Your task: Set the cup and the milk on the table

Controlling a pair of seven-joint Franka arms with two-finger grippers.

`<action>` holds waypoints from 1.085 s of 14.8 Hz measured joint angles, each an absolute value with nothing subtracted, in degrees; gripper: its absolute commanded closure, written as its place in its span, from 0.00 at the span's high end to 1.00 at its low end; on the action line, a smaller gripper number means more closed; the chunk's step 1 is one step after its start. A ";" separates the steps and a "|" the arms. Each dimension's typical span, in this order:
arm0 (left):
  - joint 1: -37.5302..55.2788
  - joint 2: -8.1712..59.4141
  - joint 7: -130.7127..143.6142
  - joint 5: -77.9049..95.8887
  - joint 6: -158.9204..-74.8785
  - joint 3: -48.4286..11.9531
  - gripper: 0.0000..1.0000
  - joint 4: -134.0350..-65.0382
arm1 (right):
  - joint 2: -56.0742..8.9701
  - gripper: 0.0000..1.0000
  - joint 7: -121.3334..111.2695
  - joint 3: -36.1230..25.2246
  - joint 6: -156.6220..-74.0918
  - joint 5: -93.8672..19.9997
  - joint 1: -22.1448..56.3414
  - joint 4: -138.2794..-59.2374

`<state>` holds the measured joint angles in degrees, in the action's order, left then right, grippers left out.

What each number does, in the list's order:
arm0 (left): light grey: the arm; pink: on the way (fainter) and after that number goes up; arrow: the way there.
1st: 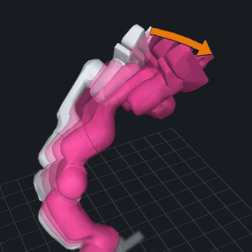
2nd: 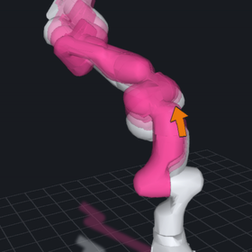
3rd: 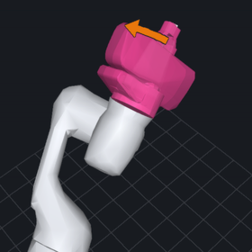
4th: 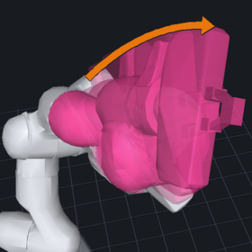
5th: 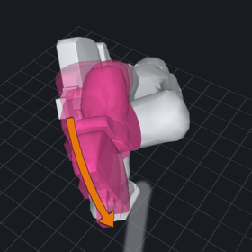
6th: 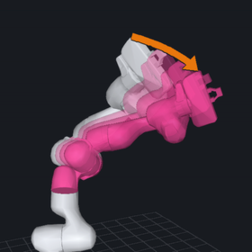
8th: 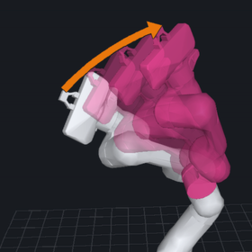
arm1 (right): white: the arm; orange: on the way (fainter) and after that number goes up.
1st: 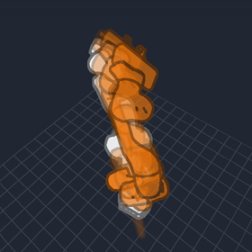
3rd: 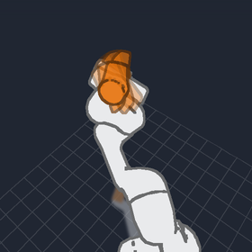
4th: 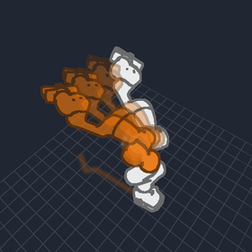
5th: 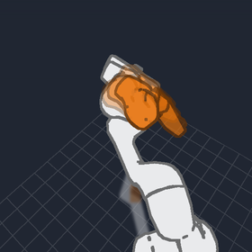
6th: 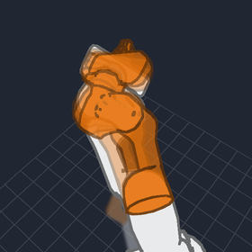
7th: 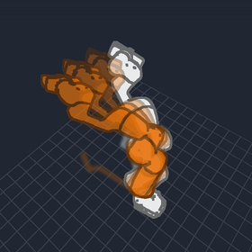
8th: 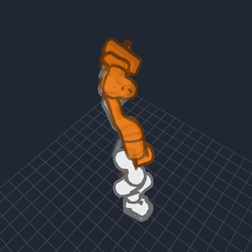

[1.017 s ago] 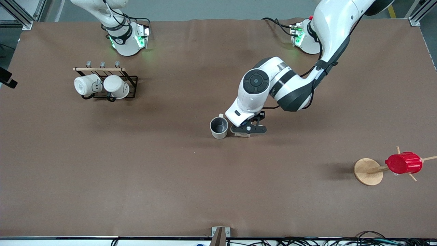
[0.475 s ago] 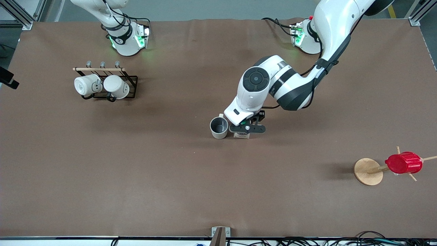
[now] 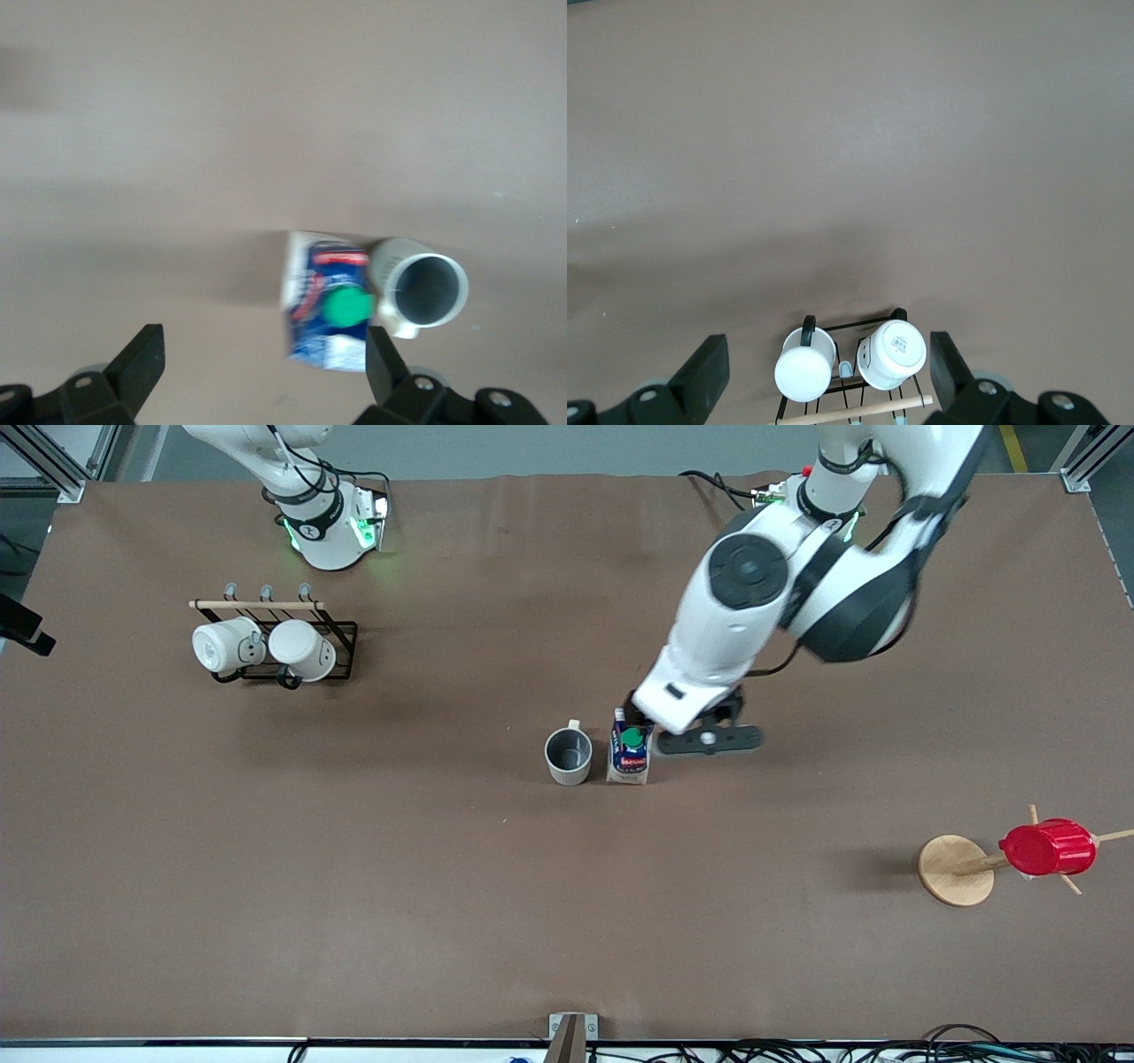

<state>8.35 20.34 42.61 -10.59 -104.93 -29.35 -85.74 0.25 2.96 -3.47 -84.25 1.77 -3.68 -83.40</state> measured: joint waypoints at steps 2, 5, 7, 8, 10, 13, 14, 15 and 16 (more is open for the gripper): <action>8.40 15.38 36.45 -6.61 -103.12 -23.75 1.00 -87.01 | 0.22 1.00 2.97 -3.47 -84.20 1.76 -3.52 -83.40; 8.29 8.70 23.21 -0.34 -102.95 -13.35 1.00 -90.57 | 0.17 1.00 2.97 -3.53 -84.18 1.76 -3.51 -83.40; 8.07 4.31 14.96 1.13 -102.75 -7.21 1.00 -93.79 | 0.15 1.00 2.97 -3.54 -84.18 1.71 -3.50 -83.40; 8.01 2.29 11.19 1.40 -102.42 -4.52 1.00 -95.39 | 0.14 1.00 2.97 -3.54 -84.18 1.69 -3.50 -83.40; 7.91 -0.90 5.56 1.54 -100.25 -0.05 1.00 -97.51 | 0.12 1.00 2.97 -3.54 -84.17 1.63 -3.50 -83.40; 7.82 -2.78 0.61 1.55 -98.27 3.31 1.00 -98.36 | 0.11 1.00 2.97 -3.46 -84.04 1.49 -3.42 -83.40; 7.74 -2.87 -0.35 1.54 -97.88 3.49 1.00 -98.33 | 0.11 1.00 2.97 -3.45 -84.00 1.48 -3.37 -83.40; 7.73 -2.85 -0.76 1.40 -97.84 3.48 1.00 -98.14 | 0.11 1.00 2.97 -3.44 -83.94 1.47 -3.35 -83.40; 7.74 -2.80 -0.85 1.06 -97.75 3.43 1.00 -97.69 | 0.11 1.00 2.97 -3.44 -83.86 1.47 -3.35 -83.40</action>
<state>7.74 -2.80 -0.85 1.06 -97.75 3.43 -97.69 0.11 2.97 -3.44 -83.86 1.47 -3.35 -83.40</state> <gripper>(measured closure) 0.000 0.000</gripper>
